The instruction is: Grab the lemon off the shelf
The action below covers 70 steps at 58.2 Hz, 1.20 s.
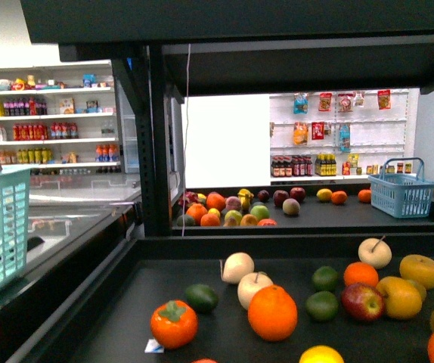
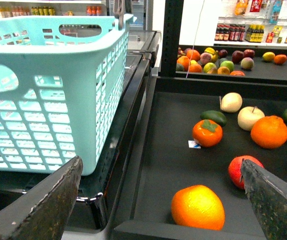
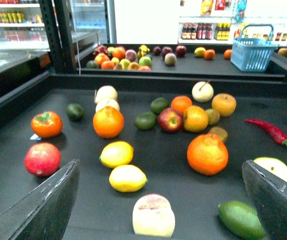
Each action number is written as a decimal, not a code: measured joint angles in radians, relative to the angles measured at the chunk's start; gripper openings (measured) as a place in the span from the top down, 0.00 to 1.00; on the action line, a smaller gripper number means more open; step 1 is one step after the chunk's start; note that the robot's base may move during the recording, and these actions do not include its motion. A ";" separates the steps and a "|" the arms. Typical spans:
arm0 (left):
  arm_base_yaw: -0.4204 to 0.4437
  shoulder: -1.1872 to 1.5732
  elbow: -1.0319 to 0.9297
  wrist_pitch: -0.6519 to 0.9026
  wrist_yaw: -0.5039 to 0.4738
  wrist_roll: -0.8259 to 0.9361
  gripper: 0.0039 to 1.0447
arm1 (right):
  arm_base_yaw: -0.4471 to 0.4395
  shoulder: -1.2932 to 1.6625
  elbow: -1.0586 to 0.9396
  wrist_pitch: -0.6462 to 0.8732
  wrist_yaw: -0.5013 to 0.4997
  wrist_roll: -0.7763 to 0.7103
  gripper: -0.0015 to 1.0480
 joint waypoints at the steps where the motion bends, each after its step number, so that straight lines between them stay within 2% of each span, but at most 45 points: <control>1: 0.000 0.000 0.000 0.000 0.000 0.001 0.08 | 0.000 0.000 0.000 0.000 0.000 0.001 0.07; 39: 0.001 0.002 0.000 -0.004 0.008 -0.009 0.08 | 0.000 0.000 0.000 0.000 0.000 0.000 0.07; 42: 0.038 0.080 0.045 -0.137 0.134 -0.136 0.08 | 0.000 0.000 0.000 0.000 0.000 0.000 0.07; 44: 0.058 0.131 0.052 -0.145 0.180 -0.211 0.08 | 0.000 0.000 0.000 0.000 0.000 0.000 0.07; 50: 0.151 0.324 0.164 -0.036 0.314 -0.346 0.08 | 0.000 0.000 0.000 0.000 0.000 0.000 0.07; 52: 0.216 0.428 0.234 0.026 0.385 -0.391 0.08 | 0.000 0.000 0.000 0.000 0.000 0.000 0.07; 60: 0.421 0.715 0.440 0.126 0.563 -0.583 0.08 | 0.000 0.000 0.000 0.000 0.000 0.000 0.07; 64: 0.493 0.837 0.522 0.150 0.615 -0.685 0.08 | 0.000 0.000 0.000 0.000 0.000 0.000 0.07; 70: 0.552 1.004 0.614 0.205 0.629 -0.810 0.08 | 0.000 0.000 0.000 0.000 0.000 0.000 0.07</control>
